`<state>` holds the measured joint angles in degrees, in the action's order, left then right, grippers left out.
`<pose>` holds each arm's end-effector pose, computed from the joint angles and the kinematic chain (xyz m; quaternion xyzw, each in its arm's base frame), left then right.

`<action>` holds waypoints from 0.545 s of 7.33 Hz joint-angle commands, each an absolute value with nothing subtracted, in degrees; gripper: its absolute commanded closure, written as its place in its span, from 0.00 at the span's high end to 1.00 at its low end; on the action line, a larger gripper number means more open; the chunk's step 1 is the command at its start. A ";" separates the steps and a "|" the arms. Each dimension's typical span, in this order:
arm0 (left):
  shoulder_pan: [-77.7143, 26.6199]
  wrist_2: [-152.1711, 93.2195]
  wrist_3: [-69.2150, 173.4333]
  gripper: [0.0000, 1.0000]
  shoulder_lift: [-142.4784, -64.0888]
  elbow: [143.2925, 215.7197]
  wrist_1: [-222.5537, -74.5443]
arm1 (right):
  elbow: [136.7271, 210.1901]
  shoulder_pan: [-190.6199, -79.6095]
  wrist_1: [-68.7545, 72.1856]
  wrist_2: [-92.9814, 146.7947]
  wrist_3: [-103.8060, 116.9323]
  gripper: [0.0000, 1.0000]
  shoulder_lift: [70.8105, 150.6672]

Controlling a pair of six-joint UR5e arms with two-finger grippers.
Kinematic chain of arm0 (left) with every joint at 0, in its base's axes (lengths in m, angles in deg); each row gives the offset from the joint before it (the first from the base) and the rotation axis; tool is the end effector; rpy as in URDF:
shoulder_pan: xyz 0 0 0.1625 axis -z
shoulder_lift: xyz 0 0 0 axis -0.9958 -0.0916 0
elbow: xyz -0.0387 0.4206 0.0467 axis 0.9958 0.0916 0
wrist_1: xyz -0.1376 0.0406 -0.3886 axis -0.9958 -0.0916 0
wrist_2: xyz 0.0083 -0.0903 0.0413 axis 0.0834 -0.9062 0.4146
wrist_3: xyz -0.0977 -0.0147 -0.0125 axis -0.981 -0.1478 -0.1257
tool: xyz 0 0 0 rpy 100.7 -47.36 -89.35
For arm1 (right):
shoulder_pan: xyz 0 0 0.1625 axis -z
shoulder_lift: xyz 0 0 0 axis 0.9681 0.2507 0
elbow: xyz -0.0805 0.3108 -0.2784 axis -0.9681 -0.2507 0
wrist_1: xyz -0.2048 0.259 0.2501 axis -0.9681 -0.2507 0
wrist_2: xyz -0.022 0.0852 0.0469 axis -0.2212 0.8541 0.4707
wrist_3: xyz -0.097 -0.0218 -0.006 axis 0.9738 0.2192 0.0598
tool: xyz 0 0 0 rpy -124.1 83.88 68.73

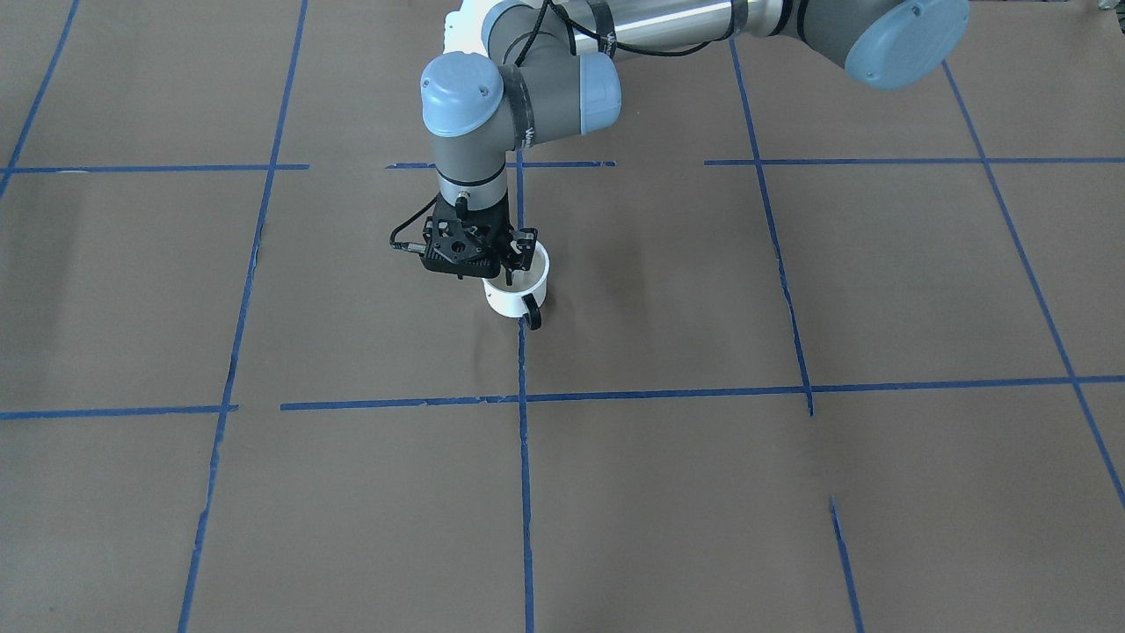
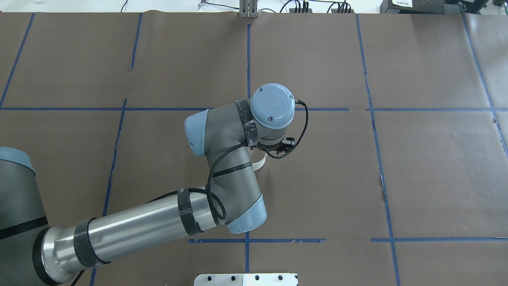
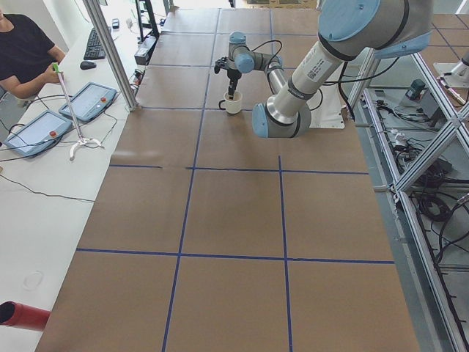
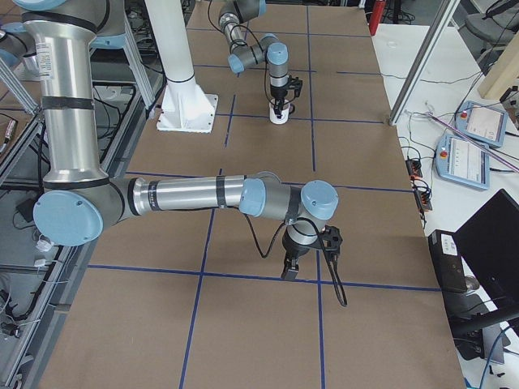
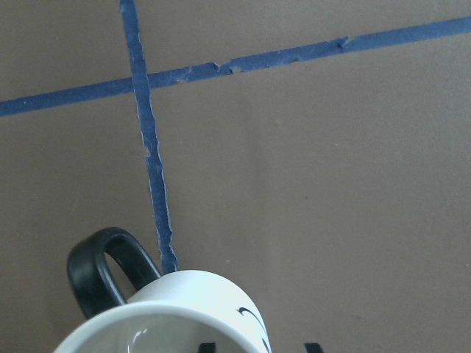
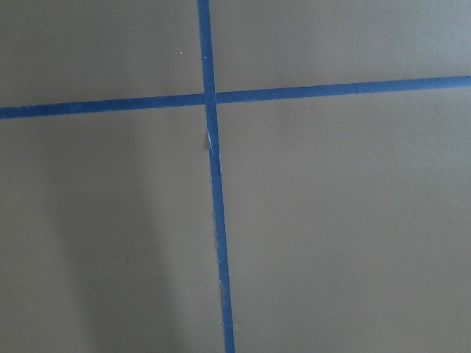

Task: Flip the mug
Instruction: 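Rotate the mug upright with the left gripper and set it down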

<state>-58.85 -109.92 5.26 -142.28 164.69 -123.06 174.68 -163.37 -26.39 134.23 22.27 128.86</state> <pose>0.6530 -0.4422 0.1050 0.0901 0.3863 0.0606 0.9160 0.0507 -0.4946 0.6349 -0.0794 -0.3420 0.0153 0.9362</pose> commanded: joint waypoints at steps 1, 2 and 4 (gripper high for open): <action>-56.03 -110.24 6.01 1.00 -142.05 168.49 -122.45 | 174.68 -163.37 -26.39 134.23 22.27 1.00 128.91; -54.78 -110.42 6.28 1.00 -141.96 170.08 -121.23 | 174.68 -163.37 -26.39 134.23 22.27 1.00 128.91; -52.06 -114.00 8.83 1.00 -138.48 176.99 -119.73 | 174.68 -163.37 -26.39 134.23 22.27 1.00 128.91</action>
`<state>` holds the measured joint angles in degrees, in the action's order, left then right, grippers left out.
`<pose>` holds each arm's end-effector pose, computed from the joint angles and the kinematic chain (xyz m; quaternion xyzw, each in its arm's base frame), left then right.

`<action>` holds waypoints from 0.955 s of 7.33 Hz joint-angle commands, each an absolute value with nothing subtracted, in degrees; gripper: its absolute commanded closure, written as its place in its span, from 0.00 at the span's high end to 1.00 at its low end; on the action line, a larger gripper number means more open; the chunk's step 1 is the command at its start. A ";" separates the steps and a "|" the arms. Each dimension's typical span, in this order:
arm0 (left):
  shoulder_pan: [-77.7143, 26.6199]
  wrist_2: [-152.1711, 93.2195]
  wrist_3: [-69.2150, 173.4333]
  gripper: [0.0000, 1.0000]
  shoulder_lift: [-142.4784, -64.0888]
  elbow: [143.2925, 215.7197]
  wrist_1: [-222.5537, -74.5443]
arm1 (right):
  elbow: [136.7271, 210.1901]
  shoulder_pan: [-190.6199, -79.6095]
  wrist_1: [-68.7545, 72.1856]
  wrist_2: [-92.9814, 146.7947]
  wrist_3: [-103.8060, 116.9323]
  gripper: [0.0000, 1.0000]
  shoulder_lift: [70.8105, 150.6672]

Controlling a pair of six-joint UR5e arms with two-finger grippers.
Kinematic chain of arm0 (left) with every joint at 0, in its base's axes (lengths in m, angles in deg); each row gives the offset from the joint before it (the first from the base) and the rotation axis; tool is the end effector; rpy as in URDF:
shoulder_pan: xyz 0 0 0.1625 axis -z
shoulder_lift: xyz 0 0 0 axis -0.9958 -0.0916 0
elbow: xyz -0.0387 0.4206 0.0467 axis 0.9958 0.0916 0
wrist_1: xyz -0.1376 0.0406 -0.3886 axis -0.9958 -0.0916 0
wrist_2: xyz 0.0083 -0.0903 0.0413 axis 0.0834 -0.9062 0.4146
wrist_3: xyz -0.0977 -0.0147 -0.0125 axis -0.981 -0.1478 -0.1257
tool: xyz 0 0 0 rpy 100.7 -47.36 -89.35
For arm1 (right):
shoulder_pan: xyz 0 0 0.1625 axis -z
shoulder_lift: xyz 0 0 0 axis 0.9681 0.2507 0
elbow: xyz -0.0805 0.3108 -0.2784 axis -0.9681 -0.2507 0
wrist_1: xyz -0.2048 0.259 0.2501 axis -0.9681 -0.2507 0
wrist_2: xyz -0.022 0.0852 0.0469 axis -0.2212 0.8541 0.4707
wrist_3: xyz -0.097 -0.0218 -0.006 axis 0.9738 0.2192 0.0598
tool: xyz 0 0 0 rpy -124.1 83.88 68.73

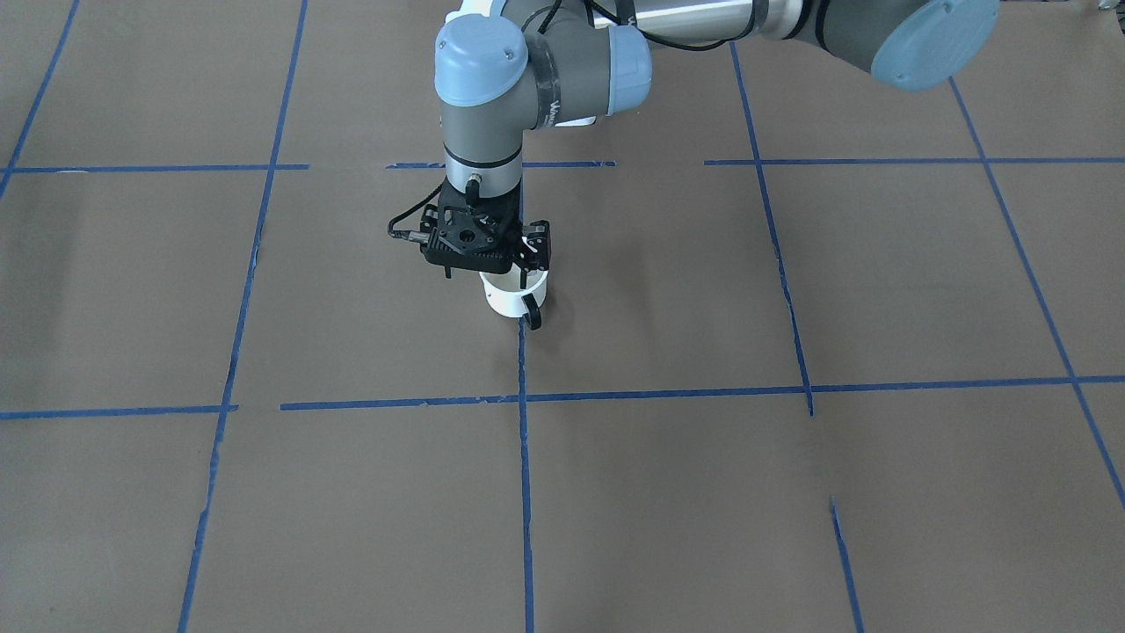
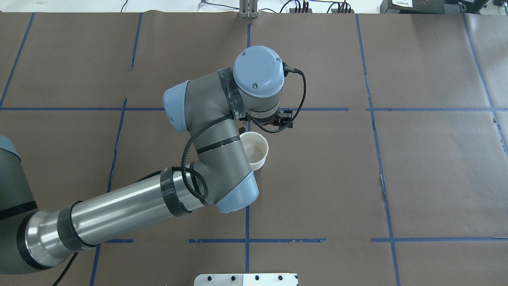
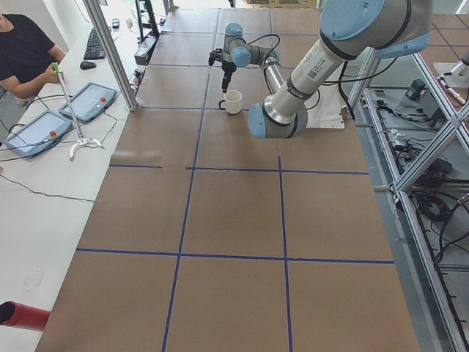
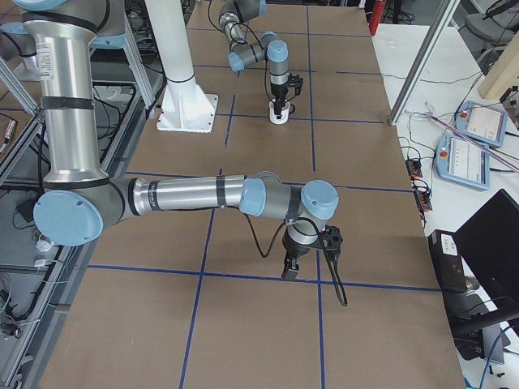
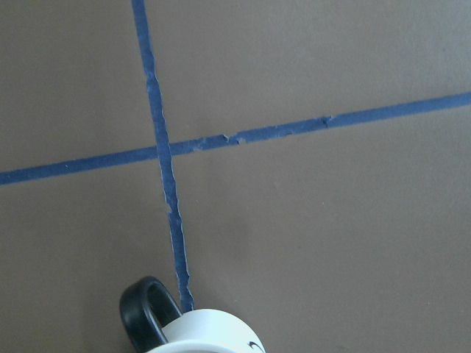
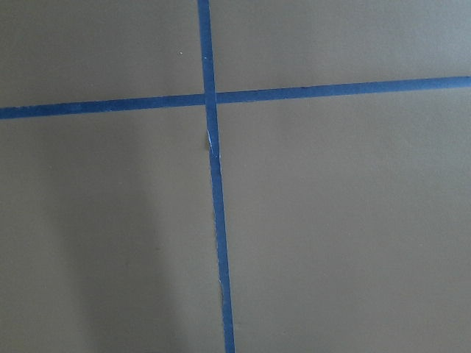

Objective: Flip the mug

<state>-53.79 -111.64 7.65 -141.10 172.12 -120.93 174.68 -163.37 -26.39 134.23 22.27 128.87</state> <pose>0.5809 -0.4763 0.0733 0.1211 0.4133 0.0489 0.9012 0.0507 -0.4945 0.6350 -0.0795 -0.3419 0.0153 0.9362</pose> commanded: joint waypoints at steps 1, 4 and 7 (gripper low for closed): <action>-50.39 -114.20 11.27 1.00 -134.09 183.57 -119.11 | 174.68 -163.37 -26.39 134.23 22.27 1.00 128.91; -41.01 -119.27 24.86 1.00 -123.89 194.33 -118.05 | 174.68 -163.37 -26.39 134.23 22.27 1.00 128.91; -33.00 -123.58 36.42 1.00 -116.41 194.18 -122.16 | 174.68 -163.37 -26.39 134.23 22.27 1.00 128.91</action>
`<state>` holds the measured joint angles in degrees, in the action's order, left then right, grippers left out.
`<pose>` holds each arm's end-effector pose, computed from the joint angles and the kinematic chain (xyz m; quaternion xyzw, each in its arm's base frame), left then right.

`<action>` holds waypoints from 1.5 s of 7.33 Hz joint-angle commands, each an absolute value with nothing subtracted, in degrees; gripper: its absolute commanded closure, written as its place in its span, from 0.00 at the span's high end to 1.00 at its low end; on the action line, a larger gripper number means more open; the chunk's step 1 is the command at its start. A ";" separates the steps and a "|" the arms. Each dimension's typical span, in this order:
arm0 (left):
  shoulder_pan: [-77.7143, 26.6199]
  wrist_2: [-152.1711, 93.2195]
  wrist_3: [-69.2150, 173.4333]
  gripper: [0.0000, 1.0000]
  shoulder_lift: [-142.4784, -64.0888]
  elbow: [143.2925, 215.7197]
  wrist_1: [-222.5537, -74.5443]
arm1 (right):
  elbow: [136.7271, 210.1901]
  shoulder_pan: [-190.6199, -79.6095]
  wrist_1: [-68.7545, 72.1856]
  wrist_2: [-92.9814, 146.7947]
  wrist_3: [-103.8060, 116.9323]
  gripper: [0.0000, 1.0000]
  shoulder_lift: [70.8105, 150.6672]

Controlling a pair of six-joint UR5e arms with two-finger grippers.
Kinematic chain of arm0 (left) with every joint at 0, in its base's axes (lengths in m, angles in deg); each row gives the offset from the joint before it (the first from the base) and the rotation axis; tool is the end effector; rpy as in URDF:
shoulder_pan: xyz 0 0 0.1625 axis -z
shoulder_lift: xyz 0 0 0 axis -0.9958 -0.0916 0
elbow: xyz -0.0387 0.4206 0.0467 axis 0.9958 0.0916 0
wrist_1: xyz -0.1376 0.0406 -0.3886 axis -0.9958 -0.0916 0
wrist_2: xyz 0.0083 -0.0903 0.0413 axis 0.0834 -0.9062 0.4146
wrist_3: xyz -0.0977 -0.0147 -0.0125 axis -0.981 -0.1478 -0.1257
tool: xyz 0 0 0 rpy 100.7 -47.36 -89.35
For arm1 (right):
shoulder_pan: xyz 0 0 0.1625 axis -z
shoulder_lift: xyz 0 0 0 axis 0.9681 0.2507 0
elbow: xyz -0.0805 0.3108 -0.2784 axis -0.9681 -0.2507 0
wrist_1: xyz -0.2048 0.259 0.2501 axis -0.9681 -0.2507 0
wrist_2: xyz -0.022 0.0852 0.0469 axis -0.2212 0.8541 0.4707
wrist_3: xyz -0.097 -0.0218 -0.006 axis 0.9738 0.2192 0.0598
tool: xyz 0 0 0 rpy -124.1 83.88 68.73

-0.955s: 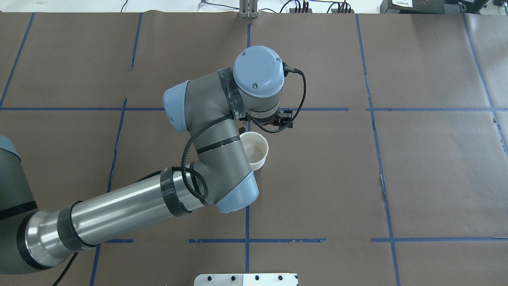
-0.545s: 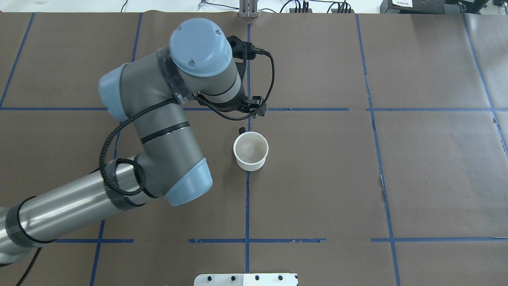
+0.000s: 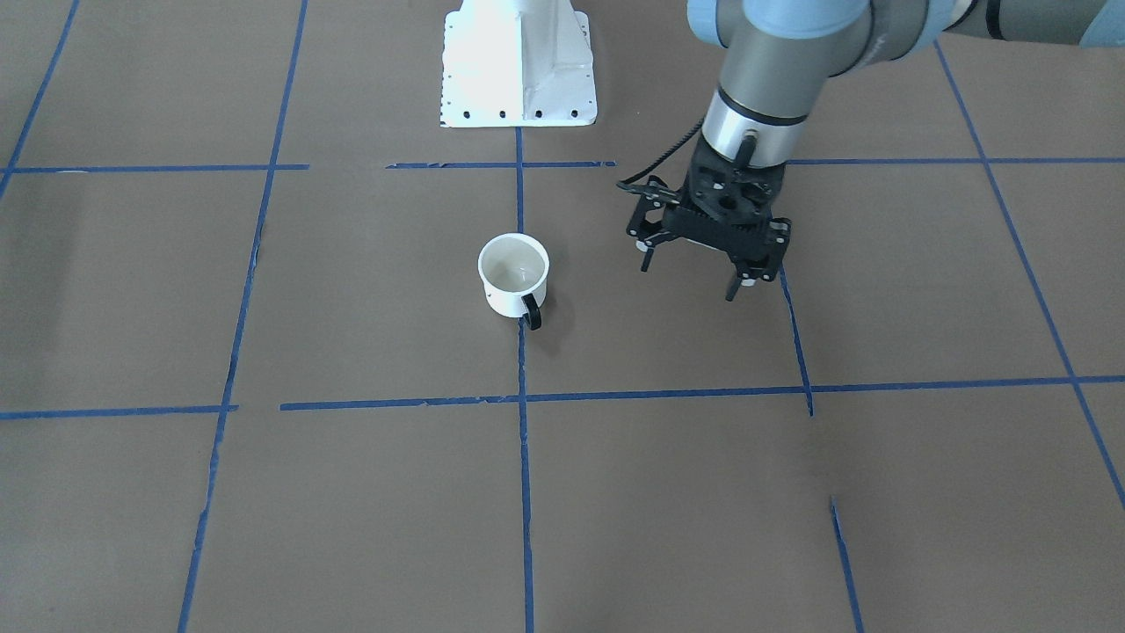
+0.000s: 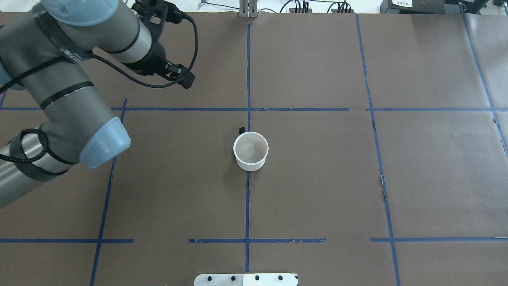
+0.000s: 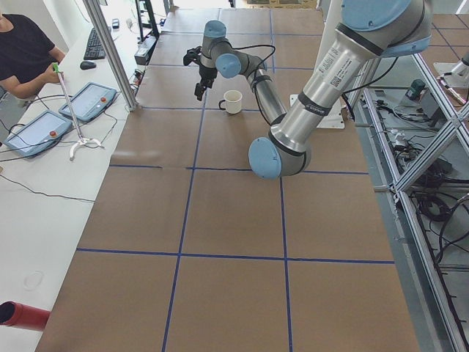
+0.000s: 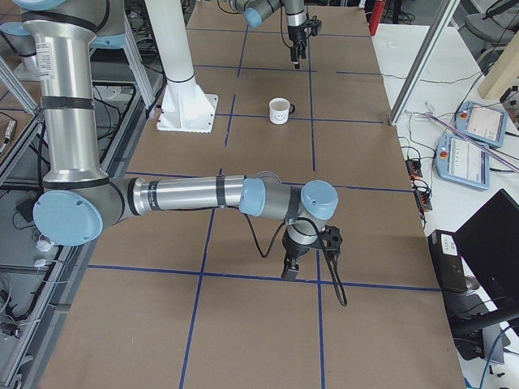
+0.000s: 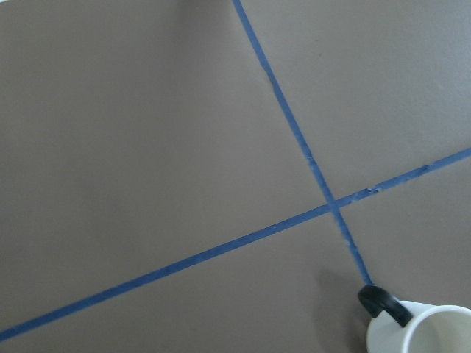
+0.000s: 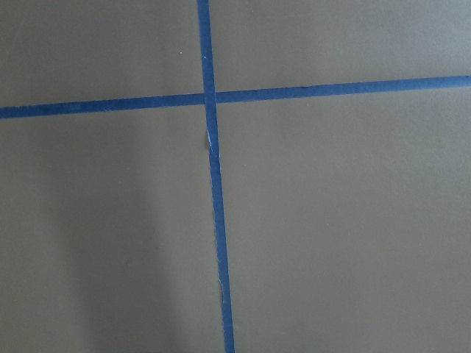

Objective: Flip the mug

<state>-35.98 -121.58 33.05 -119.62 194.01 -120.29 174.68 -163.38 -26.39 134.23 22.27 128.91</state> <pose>0.3438 -0.5339 0.1837 0.2113 0.3967 0.1432 0.8817 0.0508 -0.4942 0.6353 -0.0798 -0.3419 0.0155 0.9362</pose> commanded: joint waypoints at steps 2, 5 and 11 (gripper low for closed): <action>-28.00 -128.94 41.14 1.00 -111.40 193.22 -125.51 | 174.68 -163.37 -26.39 134.23 22.27 1.00 128.91; -17.98 -136.14 52.89 1.00 -101.39 191.73 -127.01 | 174.68 -163.37 -26.39 134.23 22.27 1.00 128.91; 0.86 -142.33 65.70 1.00 -87.06 183.19 -126.05 | 174.68 -163.37 -26.39 134.23 22.27 1.00 128.91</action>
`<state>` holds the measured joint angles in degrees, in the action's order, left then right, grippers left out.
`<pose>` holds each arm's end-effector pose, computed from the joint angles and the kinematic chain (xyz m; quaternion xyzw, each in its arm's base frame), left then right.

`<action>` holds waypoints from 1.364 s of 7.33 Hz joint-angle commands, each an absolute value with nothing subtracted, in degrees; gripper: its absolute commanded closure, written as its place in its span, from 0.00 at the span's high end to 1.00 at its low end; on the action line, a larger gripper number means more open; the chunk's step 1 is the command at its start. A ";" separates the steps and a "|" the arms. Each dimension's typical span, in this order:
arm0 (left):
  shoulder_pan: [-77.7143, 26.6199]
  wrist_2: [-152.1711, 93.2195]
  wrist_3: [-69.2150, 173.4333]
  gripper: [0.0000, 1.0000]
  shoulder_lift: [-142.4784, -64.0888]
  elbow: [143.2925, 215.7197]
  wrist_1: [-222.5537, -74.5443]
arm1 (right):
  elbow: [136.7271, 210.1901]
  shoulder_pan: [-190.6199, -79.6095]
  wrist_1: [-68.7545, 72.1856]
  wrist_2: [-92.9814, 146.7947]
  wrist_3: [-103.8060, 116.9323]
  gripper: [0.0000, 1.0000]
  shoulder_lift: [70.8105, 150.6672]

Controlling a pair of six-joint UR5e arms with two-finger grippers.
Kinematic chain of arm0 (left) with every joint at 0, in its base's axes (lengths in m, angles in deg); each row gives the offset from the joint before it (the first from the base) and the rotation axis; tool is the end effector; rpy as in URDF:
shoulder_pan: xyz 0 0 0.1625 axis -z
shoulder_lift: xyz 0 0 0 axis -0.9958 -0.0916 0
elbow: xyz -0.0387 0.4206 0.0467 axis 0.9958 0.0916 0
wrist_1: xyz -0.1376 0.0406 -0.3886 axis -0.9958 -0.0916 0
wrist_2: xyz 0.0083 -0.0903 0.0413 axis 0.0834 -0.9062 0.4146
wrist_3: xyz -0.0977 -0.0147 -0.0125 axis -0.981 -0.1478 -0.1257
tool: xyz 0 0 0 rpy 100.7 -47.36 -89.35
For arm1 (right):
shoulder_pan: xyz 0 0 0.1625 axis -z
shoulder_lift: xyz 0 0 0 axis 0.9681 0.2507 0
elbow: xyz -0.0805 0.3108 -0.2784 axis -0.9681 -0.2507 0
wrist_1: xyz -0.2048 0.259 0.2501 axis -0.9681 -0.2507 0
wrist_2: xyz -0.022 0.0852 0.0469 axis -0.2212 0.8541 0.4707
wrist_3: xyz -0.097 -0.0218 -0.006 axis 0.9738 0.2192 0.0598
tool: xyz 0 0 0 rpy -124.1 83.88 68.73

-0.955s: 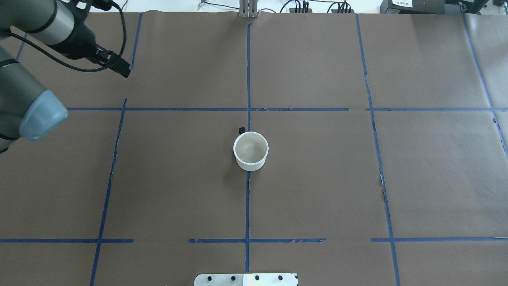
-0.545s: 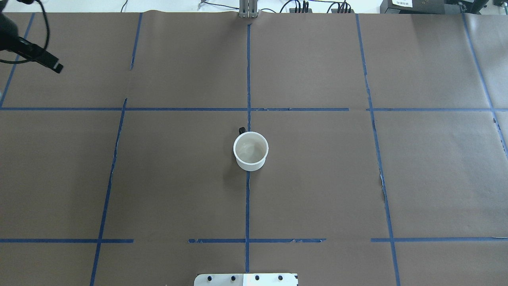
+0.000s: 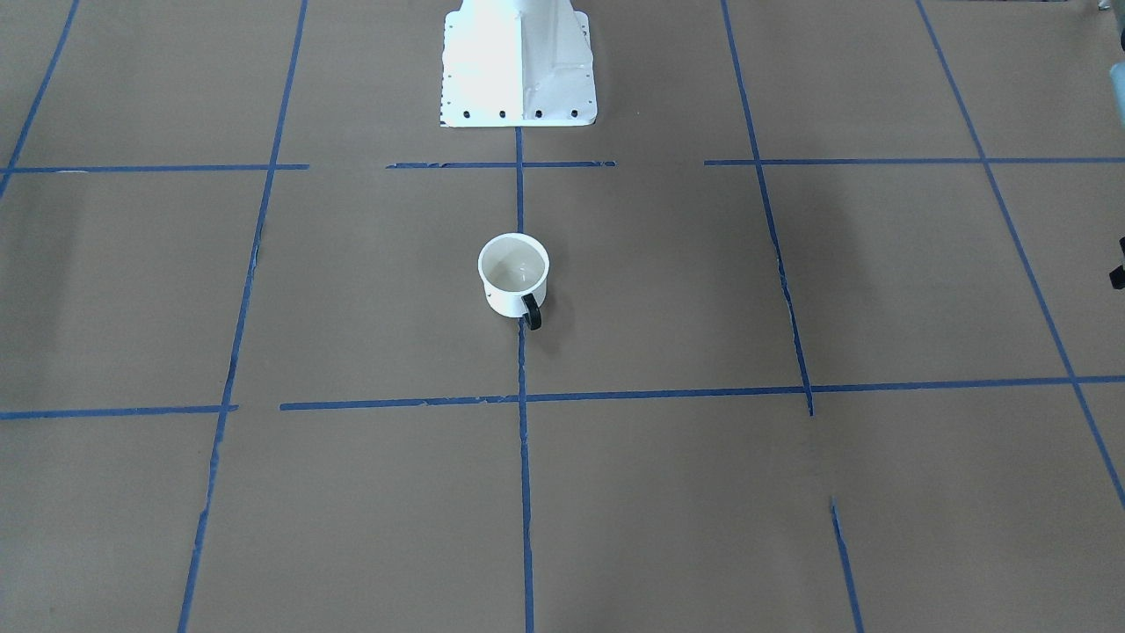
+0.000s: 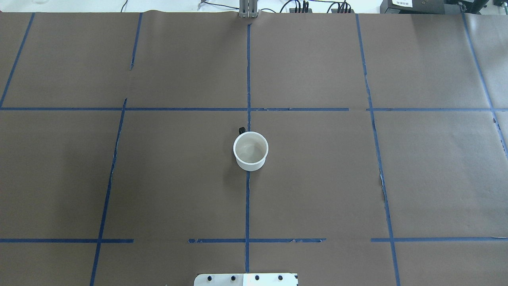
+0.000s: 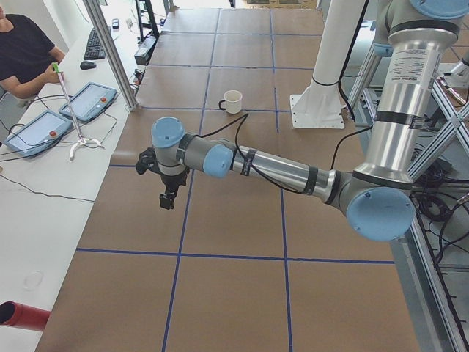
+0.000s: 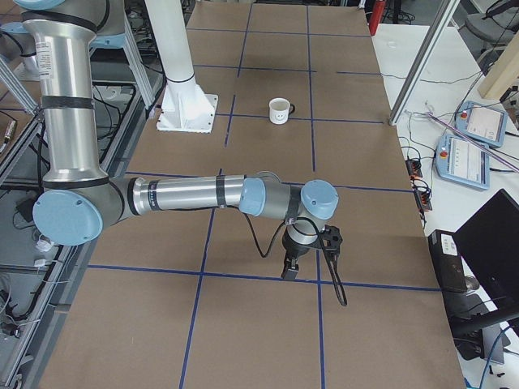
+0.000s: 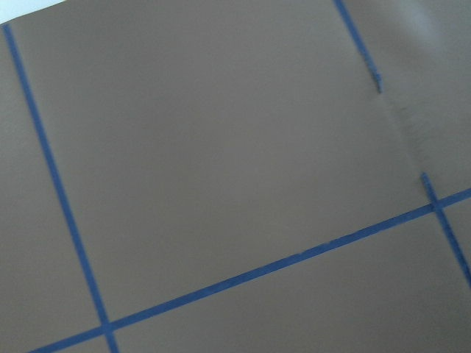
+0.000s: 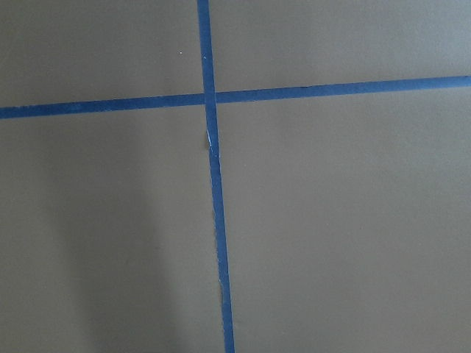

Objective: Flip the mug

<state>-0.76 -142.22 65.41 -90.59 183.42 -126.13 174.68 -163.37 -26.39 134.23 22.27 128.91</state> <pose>-0.0058 -0.5538 0.5461 0.1016 0.3807 0.0880 0.9149 0.0507 -0.4942 0.6353 -0.0798 -0.3419 0.0154 0.9362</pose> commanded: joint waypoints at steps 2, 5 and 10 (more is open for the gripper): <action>1.74 -142.50 65.70 1.00 -84.05 183.20 -126.14 | 174.68 -163.37 -26.39 134.23 22.27 1.00 128.82; 1.92 -142.50 65.70 1.00 -80.18 182.84 -126.05 | 174.68 -163.37 -26.39 134.23 22.27 1.00 128.82; 2.71 -142.33 65.70 1.00 -77.63 183.10 -126.05 | 174.68 -163.37 -26.39 134.23 22.27 1.00 128.91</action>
<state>2.61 -142.35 65.70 -78.15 182.89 -126.10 174.68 -163.37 -26.39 134.23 22.27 128.89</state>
